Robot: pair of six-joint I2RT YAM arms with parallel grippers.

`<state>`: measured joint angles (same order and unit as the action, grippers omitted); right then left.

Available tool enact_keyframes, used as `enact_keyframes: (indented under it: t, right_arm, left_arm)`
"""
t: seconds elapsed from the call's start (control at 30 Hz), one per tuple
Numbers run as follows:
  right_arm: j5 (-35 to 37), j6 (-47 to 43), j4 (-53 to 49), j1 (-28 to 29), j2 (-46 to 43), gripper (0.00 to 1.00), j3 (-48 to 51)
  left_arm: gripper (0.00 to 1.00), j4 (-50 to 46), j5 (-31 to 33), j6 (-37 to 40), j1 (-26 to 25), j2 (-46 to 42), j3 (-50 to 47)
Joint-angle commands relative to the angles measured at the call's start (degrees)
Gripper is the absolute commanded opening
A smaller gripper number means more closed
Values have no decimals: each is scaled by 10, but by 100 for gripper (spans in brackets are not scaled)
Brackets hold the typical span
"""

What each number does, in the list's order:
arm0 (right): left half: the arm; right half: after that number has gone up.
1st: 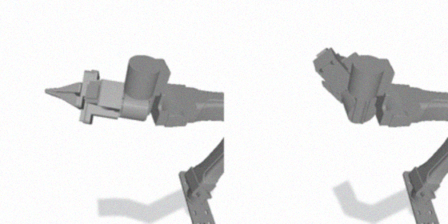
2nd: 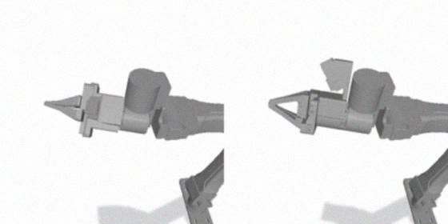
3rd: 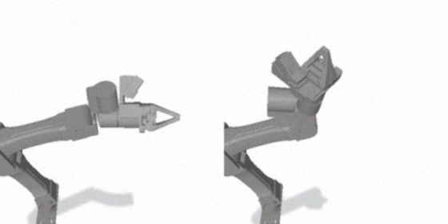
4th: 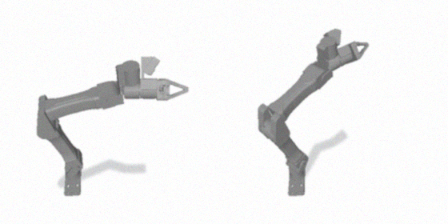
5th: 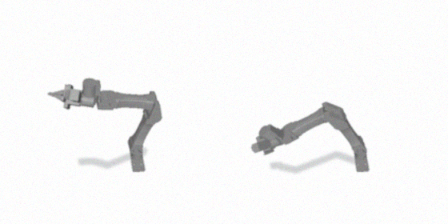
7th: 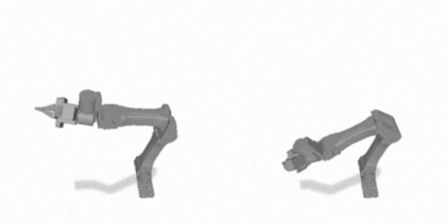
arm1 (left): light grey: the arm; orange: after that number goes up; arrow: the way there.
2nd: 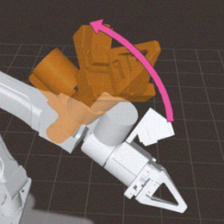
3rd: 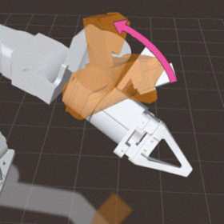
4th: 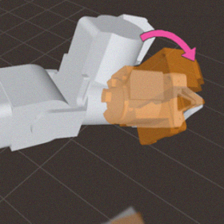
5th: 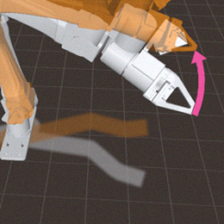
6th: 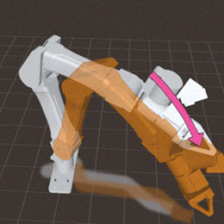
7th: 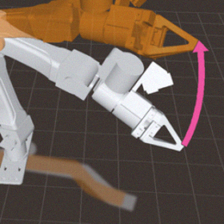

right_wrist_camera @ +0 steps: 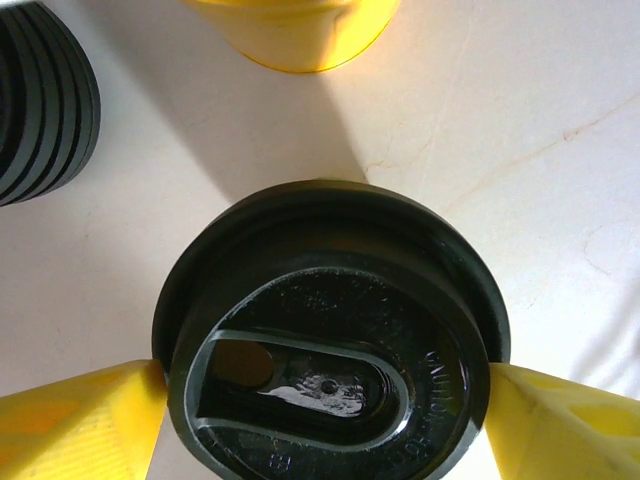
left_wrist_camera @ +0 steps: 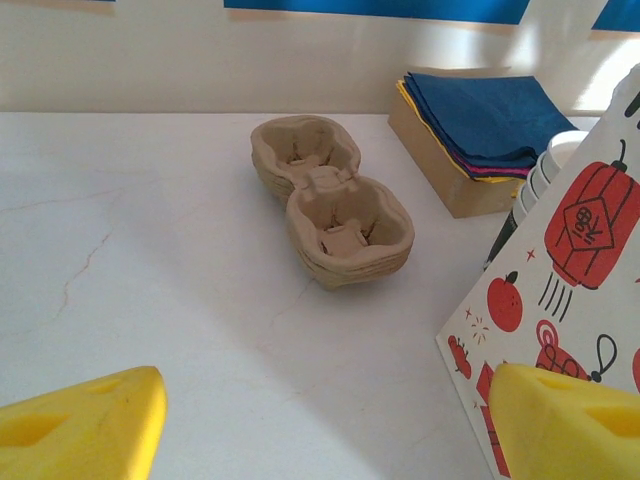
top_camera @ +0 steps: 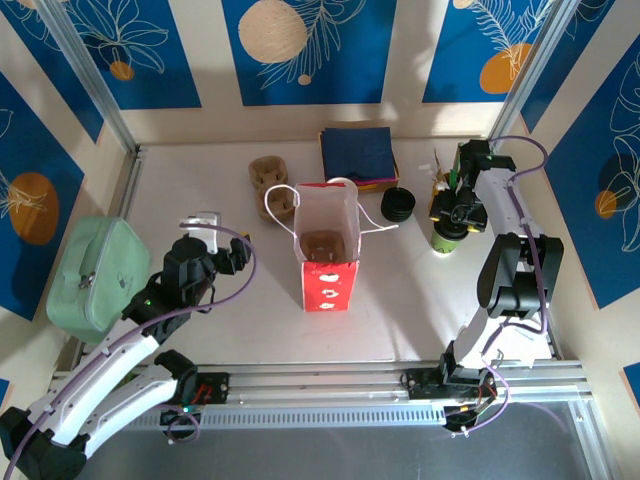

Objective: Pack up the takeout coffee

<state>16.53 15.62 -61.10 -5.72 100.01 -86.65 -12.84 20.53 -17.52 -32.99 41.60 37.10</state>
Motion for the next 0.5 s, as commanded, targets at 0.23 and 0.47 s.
enact_keyframes:
  t: [0.23,0.47]
  right_arm:
    - [-13,-1,-20,-7,16,81,-20]
    - [-17,-4,-30,-8,28,80,-24]
  left_arm:
    - [84,1,-11,1,5,3,10]
    - [84,1,-11,0,5,4,10]
